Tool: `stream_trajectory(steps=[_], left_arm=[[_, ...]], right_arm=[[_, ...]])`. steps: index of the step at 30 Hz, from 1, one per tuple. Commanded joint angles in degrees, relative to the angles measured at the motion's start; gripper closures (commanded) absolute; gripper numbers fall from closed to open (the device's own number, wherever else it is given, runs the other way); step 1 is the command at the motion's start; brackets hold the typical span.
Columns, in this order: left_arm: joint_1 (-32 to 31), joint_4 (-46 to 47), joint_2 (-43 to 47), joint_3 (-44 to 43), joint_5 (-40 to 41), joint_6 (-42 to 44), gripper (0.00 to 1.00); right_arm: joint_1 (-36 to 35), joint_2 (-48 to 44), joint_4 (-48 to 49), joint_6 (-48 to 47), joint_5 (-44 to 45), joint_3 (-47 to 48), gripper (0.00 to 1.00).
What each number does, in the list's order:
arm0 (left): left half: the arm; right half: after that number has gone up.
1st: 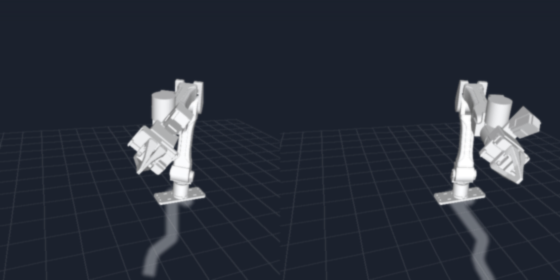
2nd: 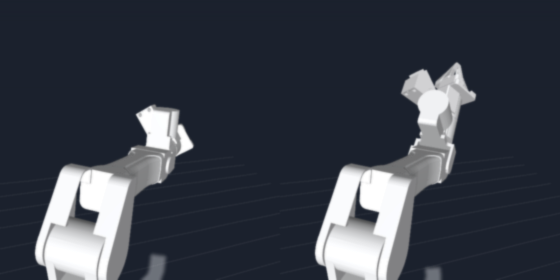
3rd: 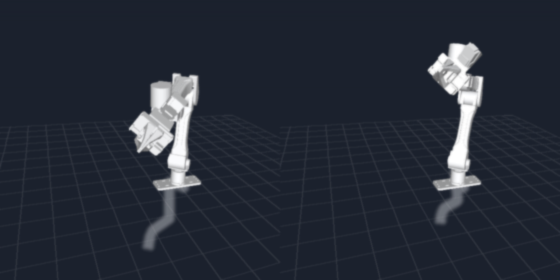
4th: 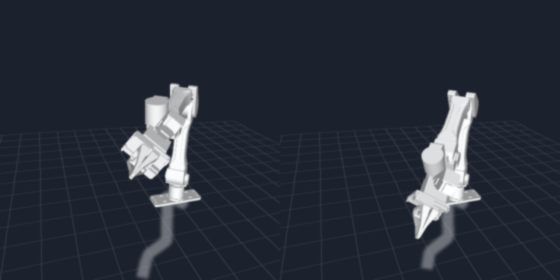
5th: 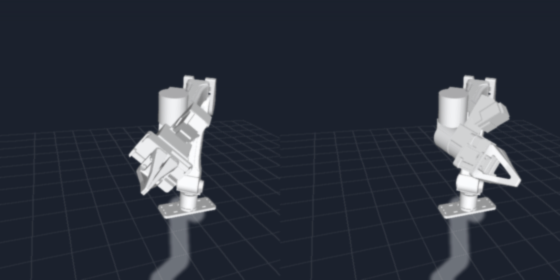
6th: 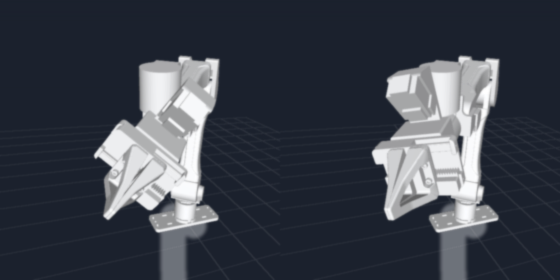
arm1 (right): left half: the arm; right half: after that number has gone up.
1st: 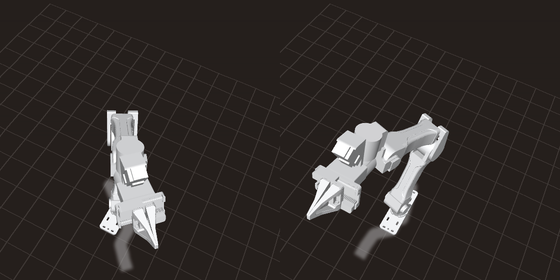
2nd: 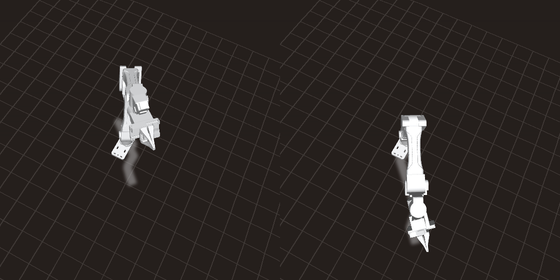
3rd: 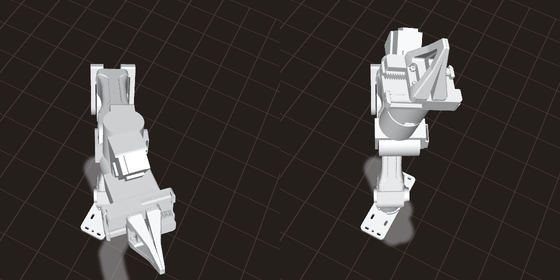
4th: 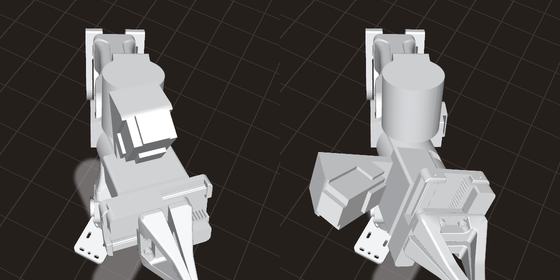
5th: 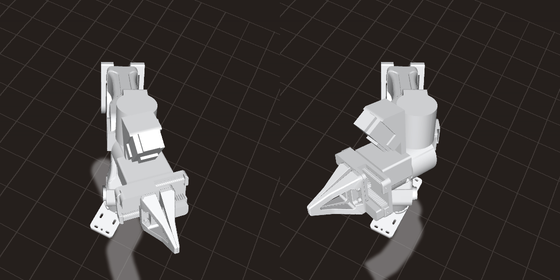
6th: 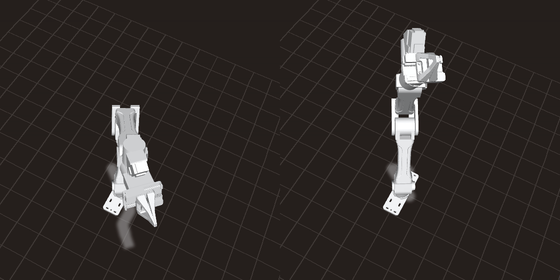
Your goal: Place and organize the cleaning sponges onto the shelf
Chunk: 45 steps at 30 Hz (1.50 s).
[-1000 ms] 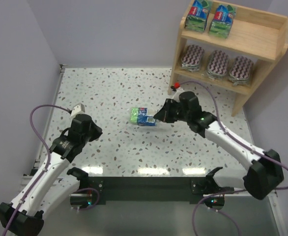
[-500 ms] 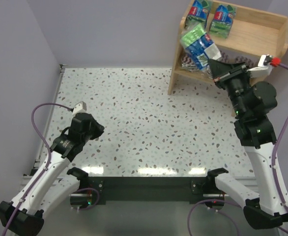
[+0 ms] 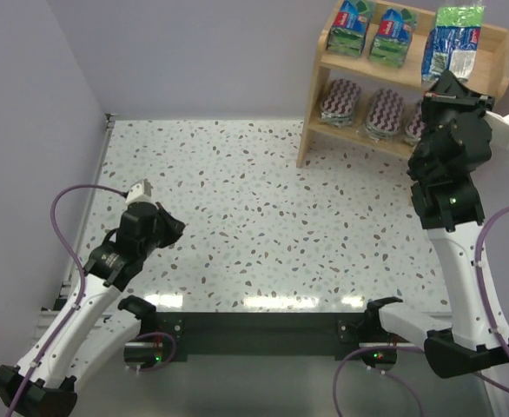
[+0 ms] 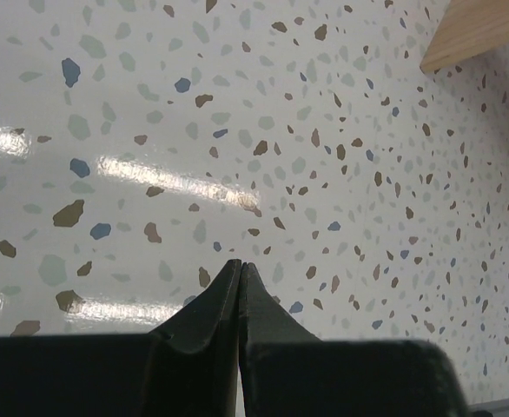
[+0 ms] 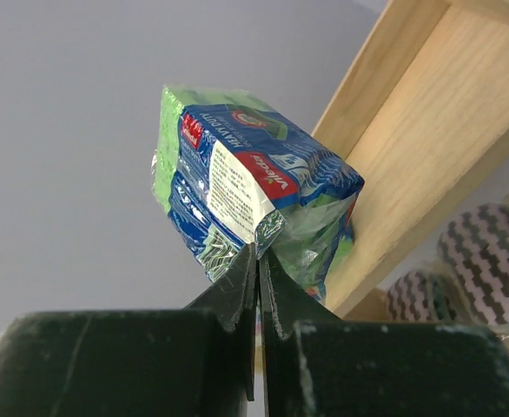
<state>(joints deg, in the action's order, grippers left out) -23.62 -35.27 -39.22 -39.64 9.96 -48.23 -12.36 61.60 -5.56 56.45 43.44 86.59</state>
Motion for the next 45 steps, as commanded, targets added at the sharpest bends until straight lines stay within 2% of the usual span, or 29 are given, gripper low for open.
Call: stream_trajectory(steps=[1, 6, 9, 12, 19, 29, 31, 32, 33, 34, 35, 37, 38, 39, 41, 42, 45], left_arm=[[0.4, 1.1, 1.2, -1.6, -1.1, 1.8, 0.96], [0.4, 0.4, 2.7, -0.8, -1.3, 1.6, 0.95], [0.4, 0.2, 3.3, -0.4, -1.5, 1.4, 0.93], [0.4, 0.2, 3.5, -0.3, -1.5, 1.1, 0.92], [0.4, 0.7, 3.4, 0.0, -1.3, 0.3, 0.91], [0.4, 1.6, 2.3, 1.1, -1.4, 0.3, 0.89], [0.4, 1.8, 2.1, 1.1, -1.4, 0.2, 0.87], [0.4, 1.8, 2.1, 1.1, -1.5, 0.1, 0.85], [0.3, 1.7, 2.1, 1.0, -1.5, 0.1, 0.83], [0.4, 2.0, 2.1, 1.0, -1.8, 0.1, 0.75], [0.4, 2.0, 2.1, 1.0, -1.9, 0.1, 0.72], [0.4, 2.3, 2.1, 1.1, -2.1, 0.2, 0.59], [0.4, 2.6, 2.1, 1.1, -2.4, 0.2, 0.55], [0.4, 2.7, 2.1, 1.2, -2.6, 0.3, 0.45], [0.4, 3.4, 2.2, 1.2, -3.1, 0.5, 0.35], [0.4, 3.7, 2.3, 1.3, -3.3, 0.8, 0.26], [0.4, 4.9, 2.7, 1.1, -3.6, 1.6, 0.13]], right_arm=[[1.6, 2.9, 2.4, 2.8, 11.7, 4.5, 1.0], [7.2, 7.3, -1.8, 9.3, 9.0, 8.3, 1.0], [16.0, 11.5, -8.0, 15.9, -0.1, 11.8, 1.0], [21.1, 15.3, -11.0, 20.5, -10.5, 13.1, 1.0], [25.2, 18.8, -10.7, 23.6, -21.0, 13.6, 1.0], [25.5, 20.9, -11.6, 24.3, -21.6, 15.8, 1.0], [25.4, 20.8, -10.7, 24.2, -22.2, 15.5, 0.92], [25.5, 20.8, -10.3, 24.0, -22.3, 15.2, 0.77], [25.5, 20.6, -9.9, 23.5, -22.7, 14.8, 0.7], [25.4, 20.2, -8.7, 22.9, -23.0, 14.5, 0.65], [25.5, 19.3, -8.2, 22.4, -23.1, 13.7, 0.55], [25.5, 18.1, -5.4, 20.3, -23.5, 12.8, 0.47], [25.4, 16.7, -4.6, 19.5, -24.1, 12.1, 0.38], [25.5, 16.2, -3.8, 17.6, -24.4, 11.9, 0.34], [25.4, 14.1, -1.5, 15.5, -24.9, 11.2, 0.24], [25.5, 13.3, -0.3, 13.4, -25.9, 10.6, 0.22], [25.5, 9.6, 3.6, 8.9, -29.4, 8.4, 0.13]])
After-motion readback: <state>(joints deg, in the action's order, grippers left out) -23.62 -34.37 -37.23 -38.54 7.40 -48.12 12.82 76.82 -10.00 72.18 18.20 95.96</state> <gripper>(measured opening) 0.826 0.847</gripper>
